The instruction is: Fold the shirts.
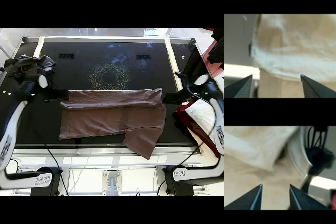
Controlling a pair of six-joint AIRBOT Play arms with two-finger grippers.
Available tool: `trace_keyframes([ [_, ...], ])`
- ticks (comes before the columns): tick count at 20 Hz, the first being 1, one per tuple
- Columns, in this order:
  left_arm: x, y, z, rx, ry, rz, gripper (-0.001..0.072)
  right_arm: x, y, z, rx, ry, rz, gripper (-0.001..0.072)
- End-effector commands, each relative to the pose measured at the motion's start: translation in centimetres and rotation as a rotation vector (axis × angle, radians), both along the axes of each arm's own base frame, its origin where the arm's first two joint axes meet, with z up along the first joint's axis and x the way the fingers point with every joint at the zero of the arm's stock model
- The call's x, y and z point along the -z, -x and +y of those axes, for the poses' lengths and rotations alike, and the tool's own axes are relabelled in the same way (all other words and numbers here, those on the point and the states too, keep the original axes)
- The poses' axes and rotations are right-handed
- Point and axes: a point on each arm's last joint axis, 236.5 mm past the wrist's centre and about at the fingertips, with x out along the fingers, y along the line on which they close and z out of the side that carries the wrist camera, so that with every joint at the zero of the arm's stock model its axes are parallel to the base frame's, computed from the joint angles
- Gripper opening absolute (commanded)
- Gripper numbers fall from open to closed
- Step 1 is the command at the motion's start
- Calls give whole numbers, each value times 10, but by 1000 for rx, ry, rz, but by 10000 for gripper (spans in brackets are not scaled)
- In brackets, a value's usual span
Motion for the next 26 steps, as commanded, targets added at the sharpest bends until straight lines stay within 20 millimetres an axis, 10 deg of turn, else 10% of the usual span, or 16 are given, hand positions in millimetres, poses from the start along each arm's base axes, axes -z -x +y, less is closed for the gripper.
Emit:
trace_keyframes([
  [1,-75,22,21,6,-85,-133,697,-60,24,-36,87,36,-88,386],
  [4,-71,80,24,-3,-81,-76,696,-72,64,-22,169,-128,-60,386],
  [8,-17,155,8,-38,13,73,697,-20,158,33,156,-352,294,387],
  [15,-12,171,-16,-31,121,78,697,58,239,77,278,-439,555,389],
  [26,-16,163,-30,-34,187,42,697,94,219,92,395,-344,494,388],
])
